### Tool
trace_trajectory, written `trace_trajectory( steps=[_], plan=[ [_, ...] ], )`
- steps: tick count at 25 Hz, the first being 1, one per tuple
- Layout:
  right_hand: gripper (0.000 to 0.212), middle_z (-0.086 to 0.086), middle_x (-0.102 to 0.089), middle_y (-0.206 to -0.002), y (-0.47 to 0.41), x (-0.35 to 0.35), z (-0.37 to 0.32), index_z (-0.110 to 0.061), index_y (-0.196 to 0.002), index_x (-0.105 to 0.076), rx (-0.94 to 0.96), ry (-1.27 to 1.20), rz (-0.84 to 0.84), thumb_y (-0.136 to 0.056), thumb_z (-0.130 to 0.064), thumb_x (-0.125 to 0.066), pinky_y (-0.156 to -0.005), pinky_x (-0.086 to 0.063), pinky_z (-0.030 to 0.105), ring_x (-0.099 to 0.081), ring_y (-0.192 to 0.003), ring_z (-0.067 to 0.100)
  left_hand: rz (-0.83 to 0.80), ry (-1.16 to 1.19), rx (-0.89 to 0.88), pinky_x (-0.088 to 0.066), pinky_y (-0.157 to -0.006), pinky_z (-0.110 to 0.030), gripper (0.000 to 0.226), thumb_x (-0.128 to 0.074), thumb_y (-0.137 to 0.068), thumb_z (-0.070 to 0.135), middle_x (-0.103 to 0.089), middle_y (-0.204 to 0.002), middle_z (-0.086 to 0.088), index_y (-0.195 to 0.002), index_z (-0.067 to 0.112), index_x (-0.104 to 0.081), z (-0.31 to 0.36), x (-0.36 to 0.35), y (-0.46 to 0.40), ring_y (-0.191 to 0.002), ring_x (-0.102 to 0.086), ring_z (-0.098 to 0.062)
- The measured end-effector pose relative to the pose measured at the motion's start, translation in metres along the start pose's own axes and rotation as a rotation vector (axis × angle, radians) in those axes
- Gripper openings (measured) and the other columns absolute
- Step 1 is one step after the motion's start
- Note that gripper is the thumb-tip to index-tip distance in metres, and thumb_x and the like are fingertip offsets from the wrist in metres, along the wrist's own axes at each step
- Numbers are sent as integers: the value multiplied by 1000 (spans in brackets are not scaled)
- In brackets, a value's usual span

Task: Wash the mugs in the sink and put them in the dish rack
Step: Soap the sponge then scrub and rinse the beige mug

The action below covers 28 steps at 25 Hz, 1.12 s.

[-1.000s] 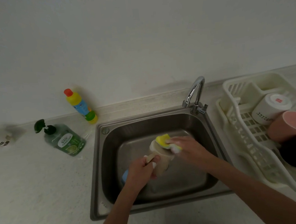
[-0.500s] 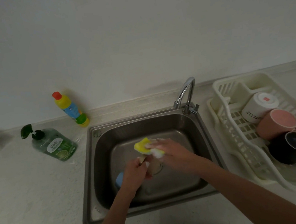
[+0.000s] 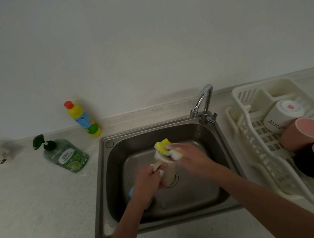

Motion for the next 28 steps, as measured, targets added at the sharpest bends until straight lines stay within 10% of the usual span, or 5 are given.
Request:
trace_trajectory(
  steps=[7, 11, 16, 24, 28],
  plan=[
    [36, -20, -52, -130, 15, -10, 0, -19, -130, -63, 34, 13, -31, -99, -33, -50, -112, -26, 15, -40, -124, -8, -24, -82, 28, -52, -50, -16, 17, -52, -98, 4, -66, -87, -12, -102, 7, -68, -5, -4, -2, -71, -64, -18],
    [49, -1, -59, -137, 1, 4, 11, -14, -133, -61, -9, 84, -24, -96, -41, -42, -114, -32, 32, -49, -129, 11, -23, -13, 24, -55, -53, -22, 11, -58, -97, 10, -66, -92, -13, -97, 4, -67, -1, -2, -7, -82, -67, -23],
    [29, -18, -53, -129, 25, -2, 10, -14, -123, -65, 99, -28, 8, -94, -11, -60, -102, -26, 2, -37, -121, -21, -19, -150, 29, -48, -48, -13, 14, -55, -97, 6, -64, -80, -9, -88, 5, -66, -6, -2, -10, -67, -63, -15],
    [52, -15, -56, -127, 17, 0, 36, -23, -124, -66, 8, -11, 101, -89, -53, -40, -108, -42, 42, -51, -120, 4, 8, -101, 41, -56, -54, -22, 19, -62, -96, 17, -66, -82, -14, -90, -1, -67, -6, 5, -17, -72, -66, -19],
    [39, -32, -37, -142, 9, -27, 24, -51, -135, -43, -44, -47, -54, -97, -57, -34, -121, -14, 43, -29, -140, -5, 26, -216, 22, -53, -51, -18, 15, -57, -95, 10, -68, -85, -14, -94, -1, -67, -6, 2, -19, -68, -67, -17]
  ],
)
Point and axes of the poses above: each hand's wrist, its own y-axis away from the middle knuckle, its own x-axis out of the back of the hand, z = x × y, the point moved 9 cm from there along -y, towards the middle knuckle
